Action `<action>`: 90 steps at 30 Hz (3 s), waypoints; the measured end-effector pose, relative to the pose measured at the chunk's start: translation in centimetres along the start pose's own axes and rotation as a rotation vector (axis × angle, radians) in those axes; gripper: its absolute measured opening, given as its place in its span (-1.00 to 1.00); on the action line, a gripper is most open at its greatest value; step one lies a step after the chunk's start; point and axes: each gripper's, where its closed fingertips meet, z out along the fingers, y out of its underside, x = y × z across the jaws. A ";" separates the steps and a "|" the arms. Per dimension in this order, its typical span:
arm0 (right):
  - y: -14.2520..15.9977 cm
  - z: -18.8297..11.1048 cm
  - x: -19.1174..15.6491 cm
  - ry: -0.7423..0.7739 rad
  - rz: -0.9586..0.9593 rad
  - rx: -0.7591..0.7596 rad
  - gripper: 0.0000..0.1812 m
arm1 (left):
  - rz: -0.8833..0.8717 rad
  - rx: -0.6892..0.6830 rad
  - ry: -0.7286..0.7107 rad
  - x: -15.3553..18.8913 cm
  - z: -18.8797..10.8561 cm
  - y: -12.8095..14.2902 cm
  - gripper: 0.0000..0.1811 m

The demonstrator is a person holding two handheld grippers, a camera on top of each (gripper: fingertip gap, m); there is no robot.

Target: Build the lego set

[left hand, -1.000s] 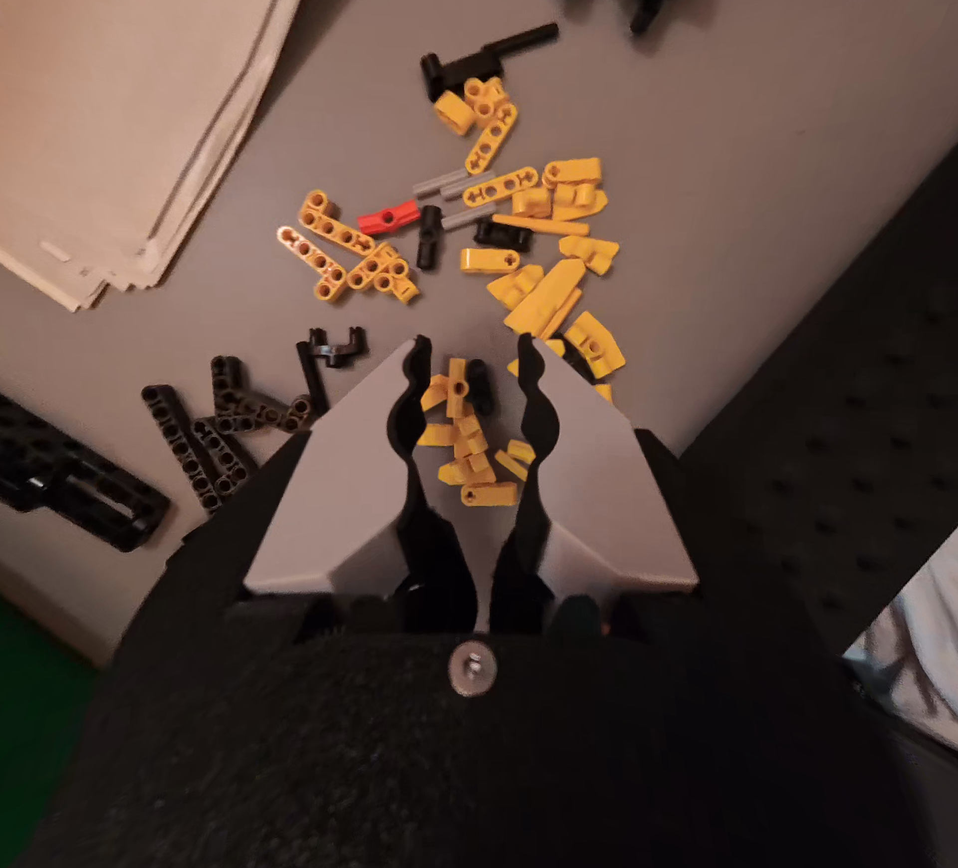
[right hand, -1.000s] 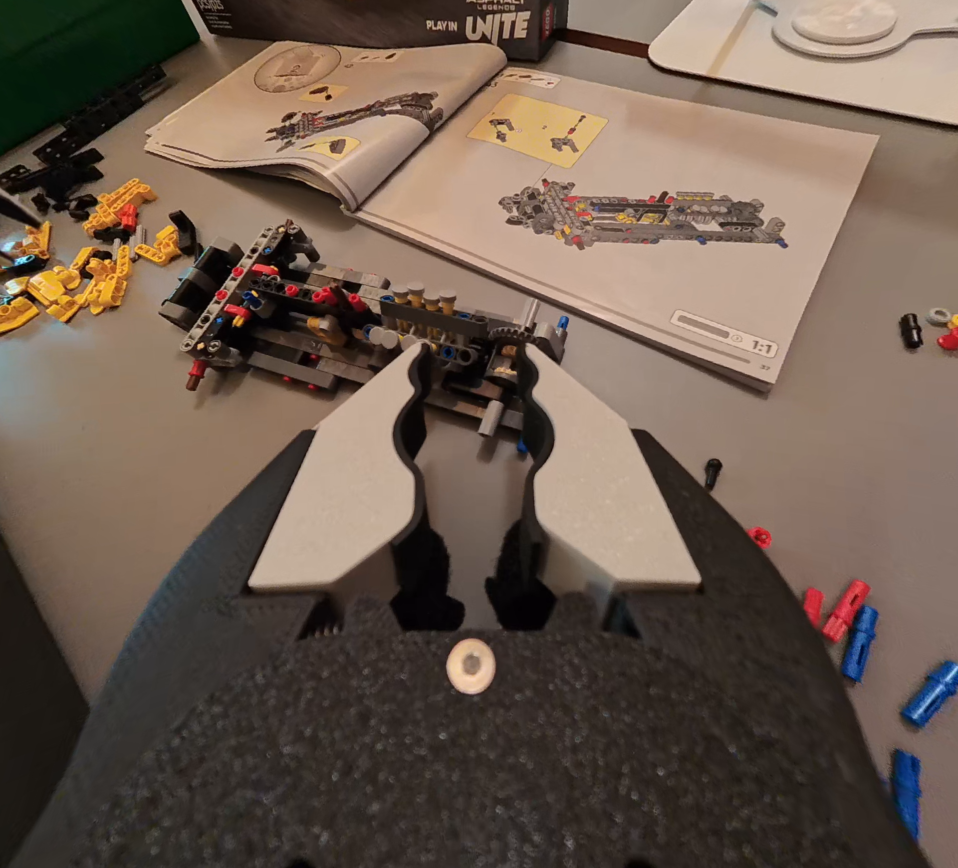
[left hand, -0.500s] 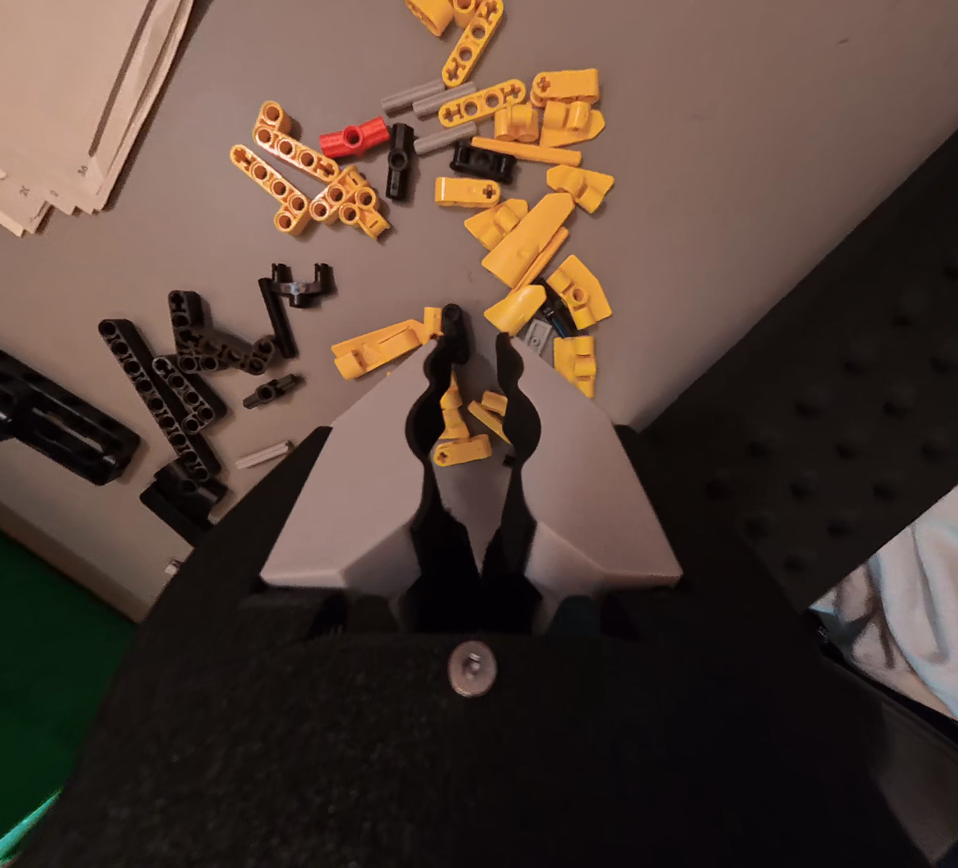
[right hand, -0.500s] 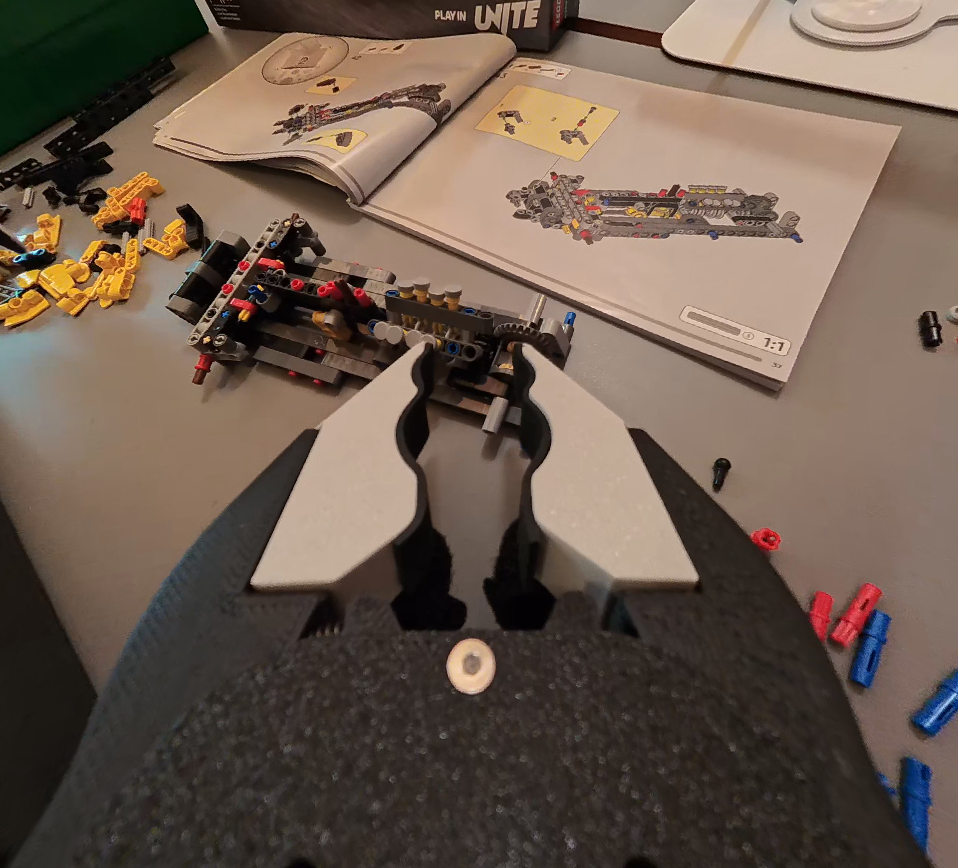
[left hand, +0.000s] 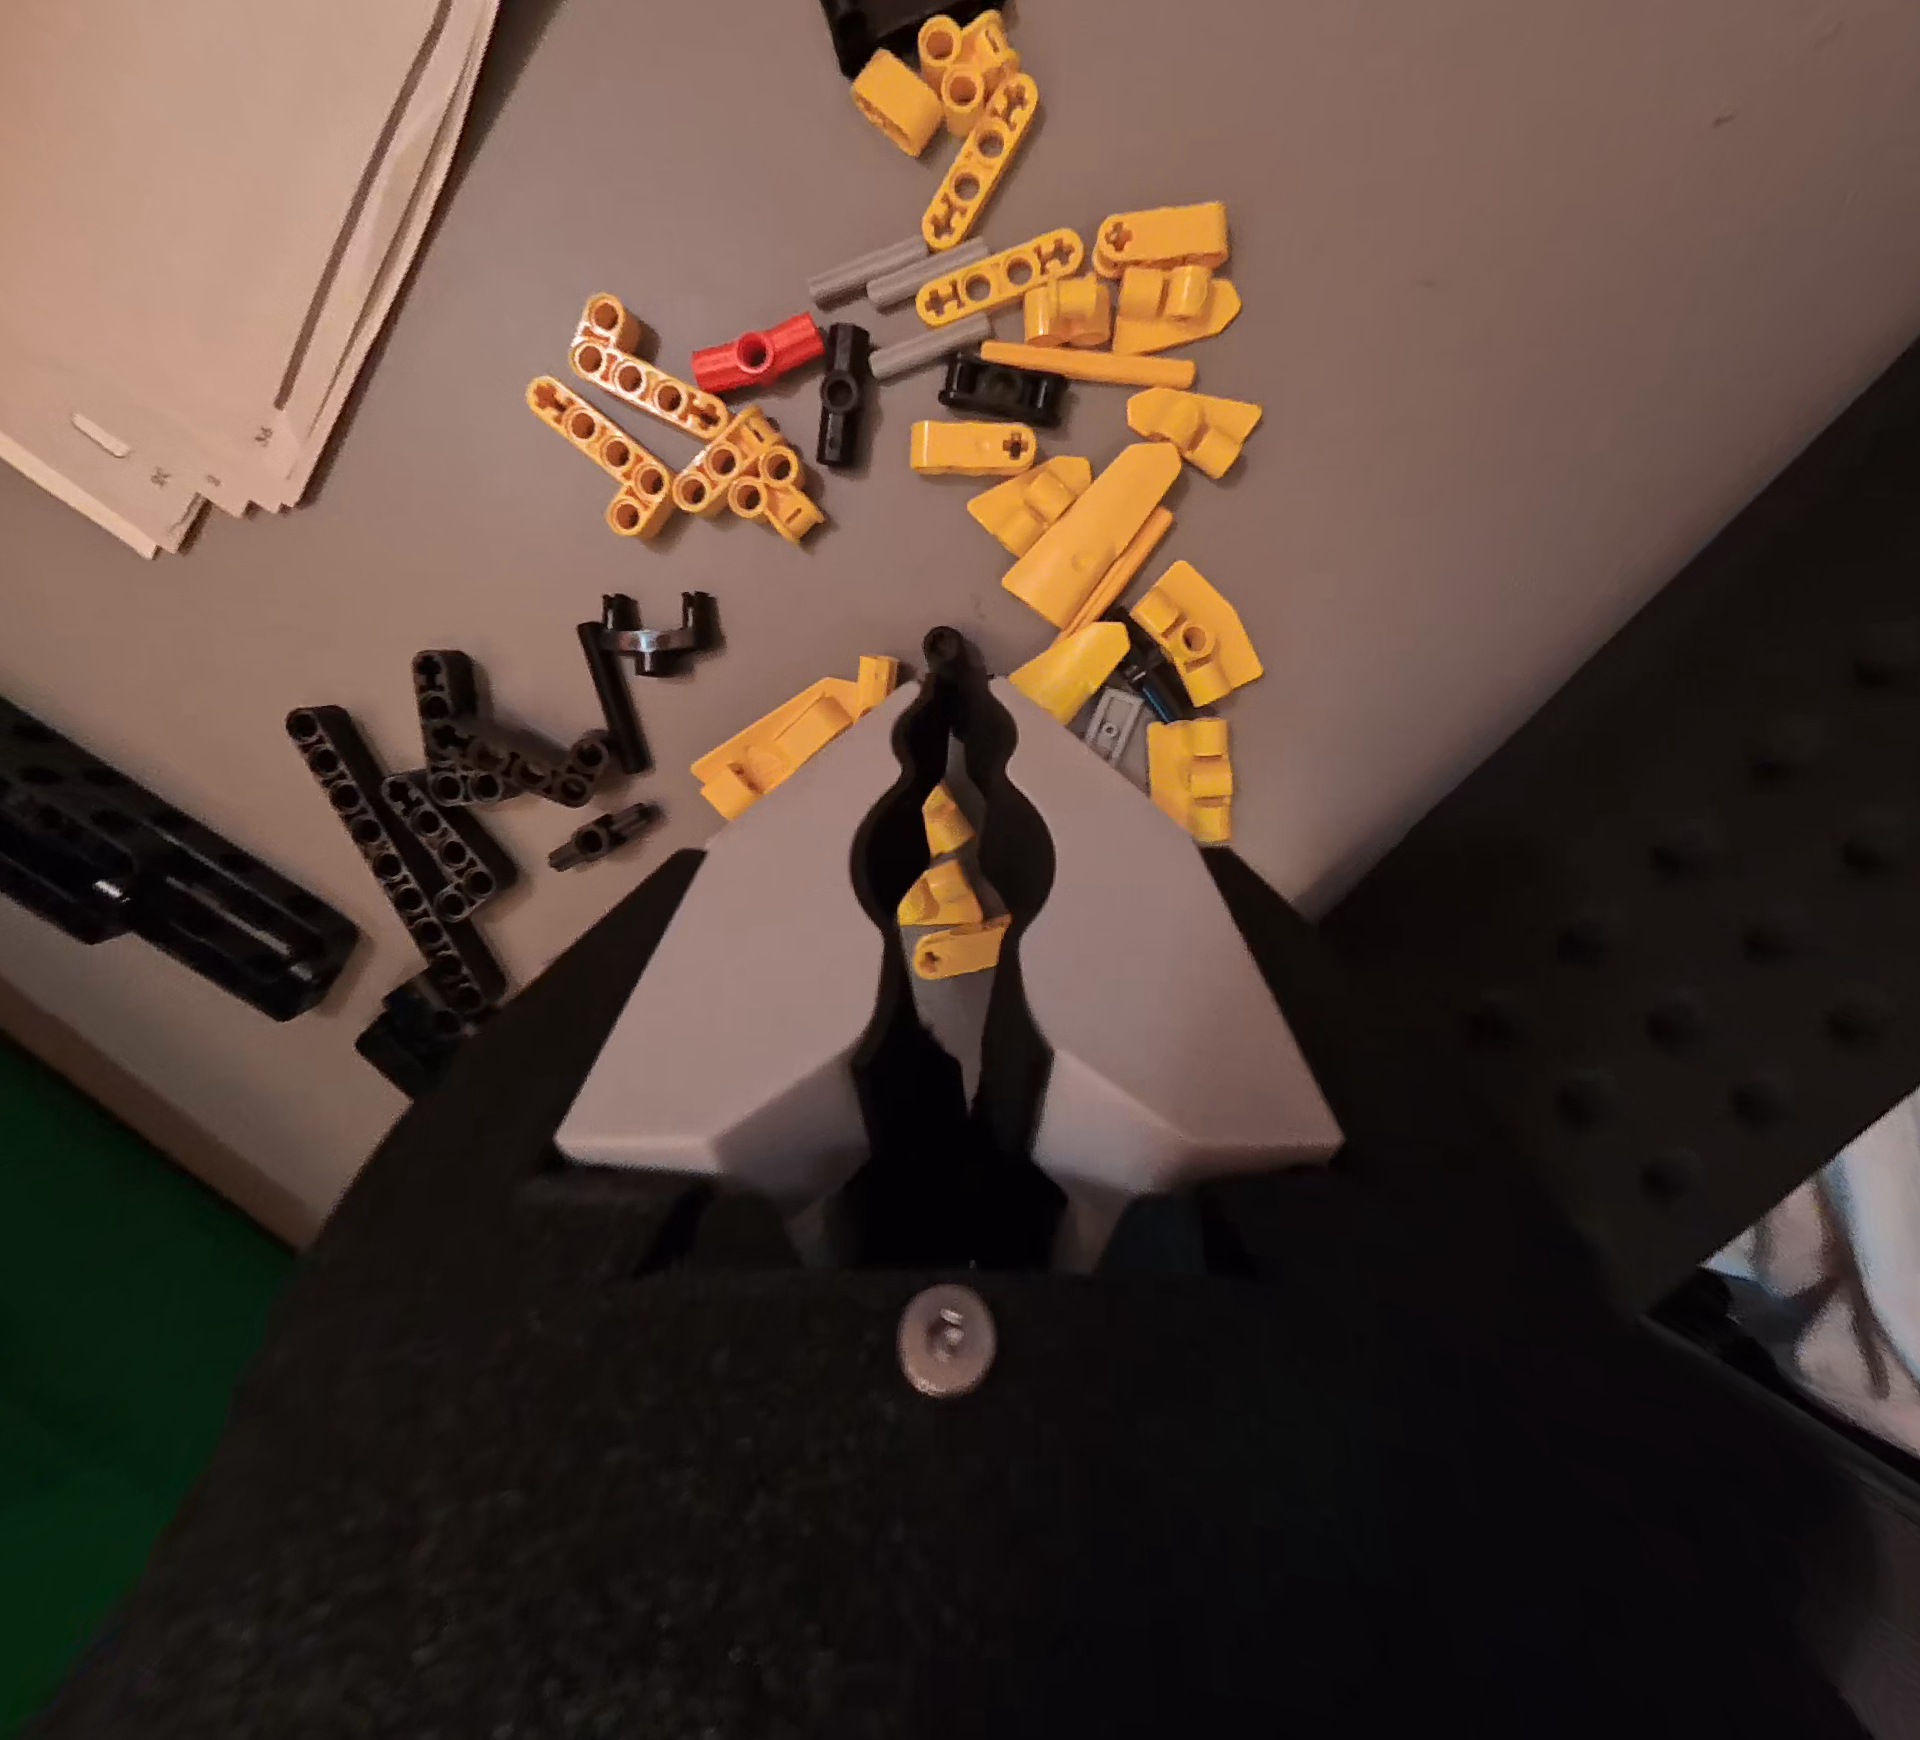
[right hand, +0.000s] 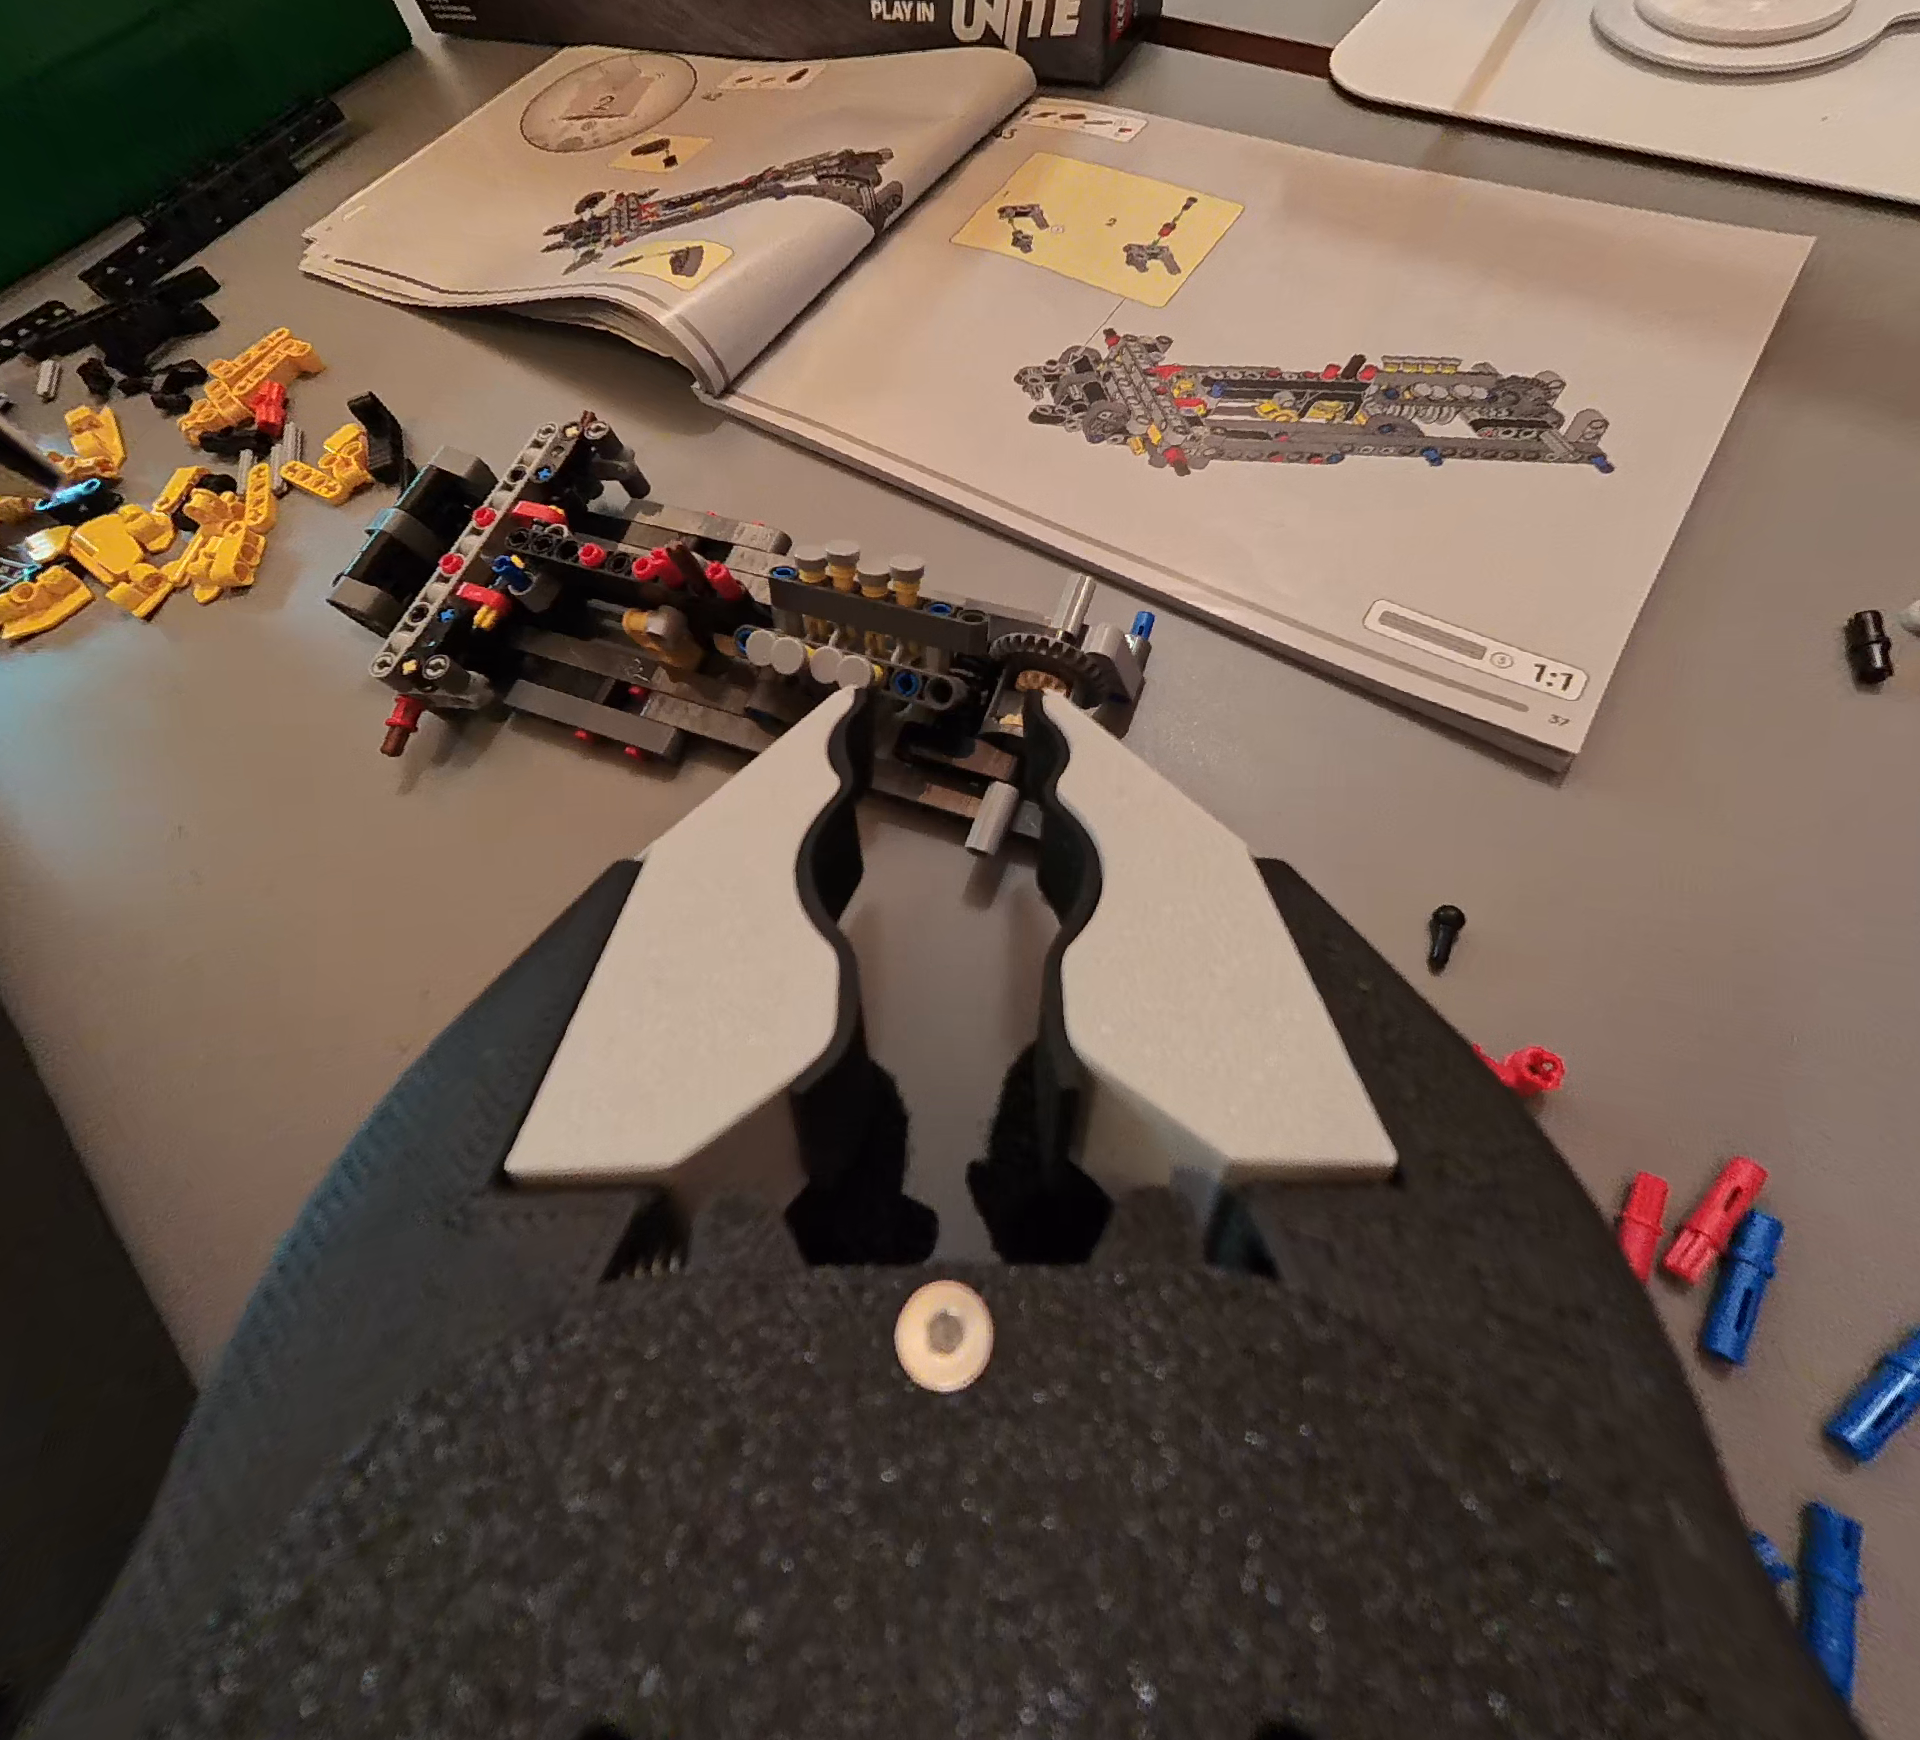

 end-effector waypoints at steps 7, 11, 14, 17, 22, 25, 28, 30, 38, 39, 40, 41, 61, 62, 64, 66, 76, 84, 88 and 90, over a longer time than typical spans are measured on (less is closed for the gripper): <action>0.1 0.0 -0.1 -0.007 0.005 -0.003 -0.70 | -0.035 0.014 0.010 0.2 -0.6 -0.1 -0.85; 0.2 0.0 -0.1 -0.010 0.002 -0.009 -0.70 | -0.044 -0.011 0.017 0.2 0.0 0.4 -0.86; 0.3 0.1 -0.1 -0.010 0.001 -0.015 -0.70 | -0.040 -0.025 0.018 0.2 0.3 0.7 -0.93; 0.3 0.1 -0.1 -0.009 0.001 -0.015 -0.70 | -0.024 -0.024 0.007 0.1 0.1 0.5 -0.93; 0.1 0.1 0.0 -0.006 0.000 -0.008 -0.70 | 0.000 0.112 -0.038 -0.4 -2.5 -2.6 -0.94; 0.0 0.0 0.1 -0.001 -0.003 -0.004 -0.71 | 0.025 0.277 0.040 2.0 -3.2 -7.2 -0.93; 0.1 -0.1 0.2 0.006 -0.004 -0.002 -0.71 | -0.016 0.307 0.231 6.3 -0.9 -11.1 -0.93; 0.1 -0.2 0.3 0.010 -0.005 0.001 -0.71 | -0.004 0.306 0.356 9.9 0.7 -13.2 -0.93; 0.1 -0.3 0.4 0.005 0.007 0.003 -0.72 | 0.206 0.242 0.391 17.4 5.8 -16.8 -0.93; 0.1 -0.3 0.4 0.004 0.008 0.003 -0.72 | 0.219 0.237 0.372 17.5 6.2 -17.0 -0.93; 0.1 -0.3 0.4 0.002 0.009 0.005 -0.72 | 0.229 0.230 0.354 17.4 6.5 -17.1 -0.93; 0.1 -0.3 0.4 -0.001 0.012 0.006 -0.72 | 0.239 0.221 0.335 17.3 6.8 -17.1 -0.93; 0.2 -0.2 0.0 -0.024 0.021 -0.001 -0.72 | -0.085 0.550 0.396 13.8 -0.1 -14.3 -0.61; 0.2 -0.1 -0.1 -0.026 0.018 -0.004 -0.72 | -0.134 0.585 0.337 12.0 -1.1 -13.4 -0.62; 0.3 0.0 -0.2 -0.022 0.008 -0.010 -0.72 | -0.230 0.621 0.186 8.1 -3.1 -11.0 -0.63; 0.3 0.1 -0.2 -0.017 -0.001 -0.014 -0.72 | -0.305 0.602 0.037 4.6 -4.7 -7.9 -0.64; 0.4 0.4 -0.5 -0.007 -0.027 -0.028 -0.72 | -0.194 0.333 -0.273 -1.6 -6.3 2.0 -0.73; 0.4 0.6 -0.3 0.005 -0.037 -0.035 -0.73 | -0.250 0.197 -0.304 -3.2 -5.5 6.9 -0.70; 0.5 0.9 -0.7 -0.003 -0.052 -0.047 -0.73 | -0.245 0.143 -0.341 -3.3 -5.6 8.7 -0.71; 0.5 1.0 -0.9 -0.009 -0.058 -0.050 -0.73 | -0.267 0.114 -0.349 -3.5 -5.7 9.8 -0.71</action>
